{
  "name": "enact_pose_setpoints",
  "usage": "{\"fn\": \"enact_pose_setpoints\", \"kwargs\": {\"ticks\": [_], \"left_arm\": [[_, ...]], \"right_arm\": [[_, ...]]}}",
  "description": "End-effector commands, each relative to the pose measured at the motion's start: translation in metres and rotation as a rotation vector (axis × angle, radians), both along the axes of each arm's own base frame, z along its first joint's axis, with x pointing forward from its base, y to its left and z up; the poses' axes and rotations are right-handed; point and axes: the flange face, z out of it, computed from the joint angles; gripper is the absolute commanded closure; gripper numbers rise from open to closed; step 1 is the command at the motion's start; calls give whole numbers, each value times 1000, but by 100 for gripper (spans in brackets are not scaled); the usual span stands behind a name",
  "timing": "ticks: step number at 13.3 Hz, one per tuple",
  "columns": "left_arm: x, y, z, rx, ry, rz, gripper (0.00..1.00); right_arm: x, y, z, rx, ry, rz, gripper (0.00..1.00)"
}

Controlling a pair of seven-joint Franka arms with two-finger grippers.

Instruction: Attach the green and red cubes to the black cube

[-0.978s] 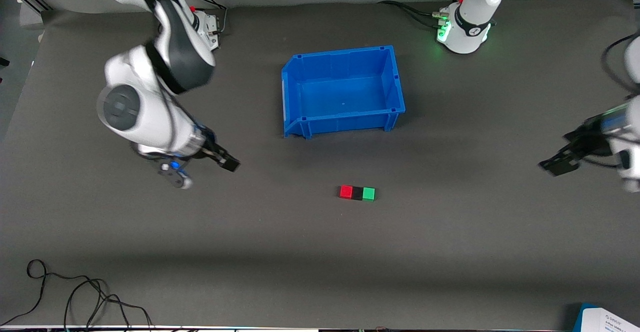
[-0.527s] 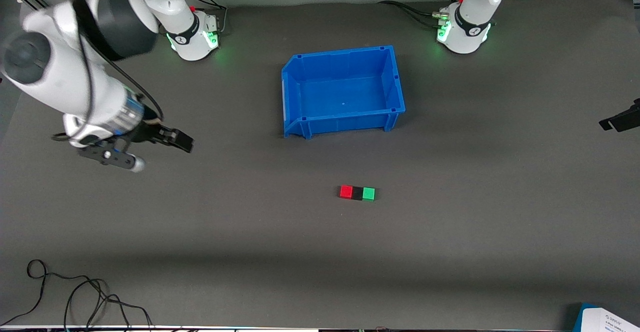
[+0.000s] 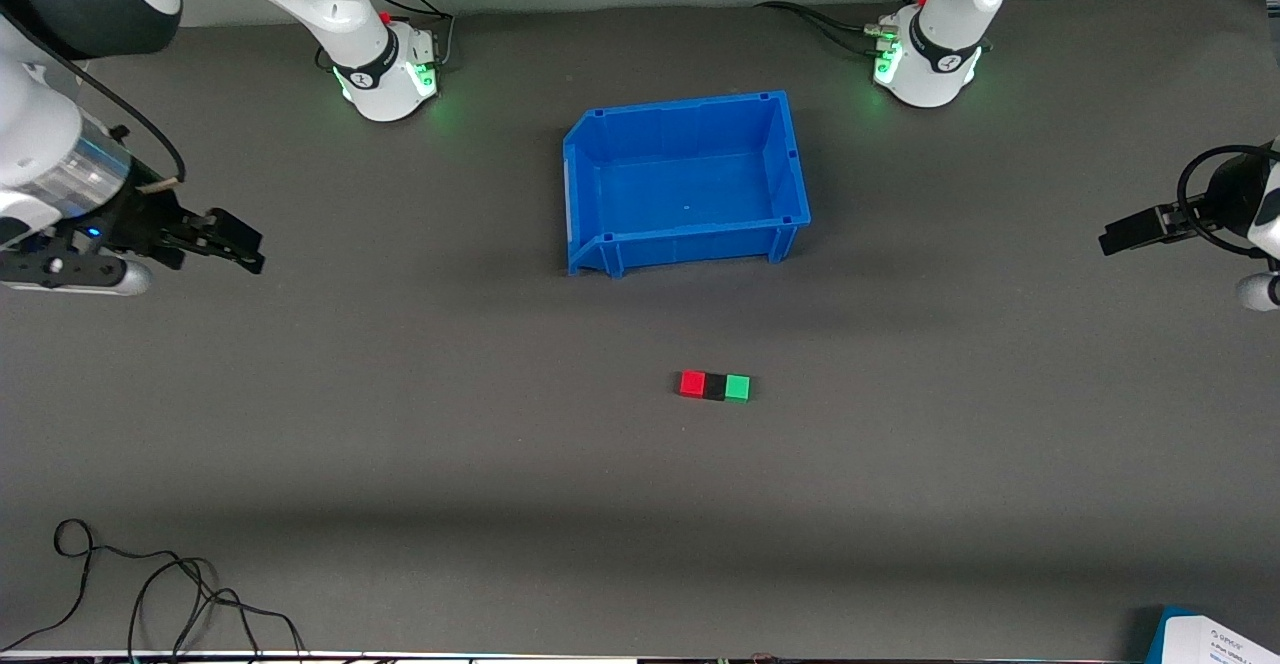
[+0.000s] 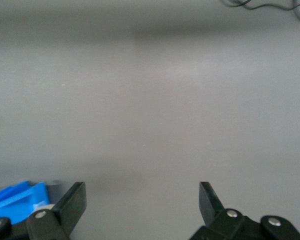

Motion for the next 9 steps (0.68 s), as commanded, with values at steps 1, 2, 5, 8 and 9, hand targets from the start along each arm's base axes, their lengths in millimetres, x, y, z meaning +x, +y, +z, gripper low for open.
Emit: {"fn": "enact_pose_setpoints", "kwargs": {"ticks": [1, 2, 5, 8, 9], "left_arm": [[-3, 3, 10, 1, -14, -65, 0], [-5, 0, 12, 2, -15, -73, 0], [-19, -12, 8, 9, -46, -131, 0], [-28, -37, 6, 37, -71, -183, 0], [-29, -40, 10, 38, -84, -188, 0]], "right_arm": [[-7, -3, 3, -38, 8, 13, 0], [-9, 0, 4, -31, 11, 11, 0], [-11, 3, 9, 43, 44, -4, 0], [-10, 2, 8, 56, 48, -9, 0], [-10, 3, 8, 58, 49, -8, 0]]}}
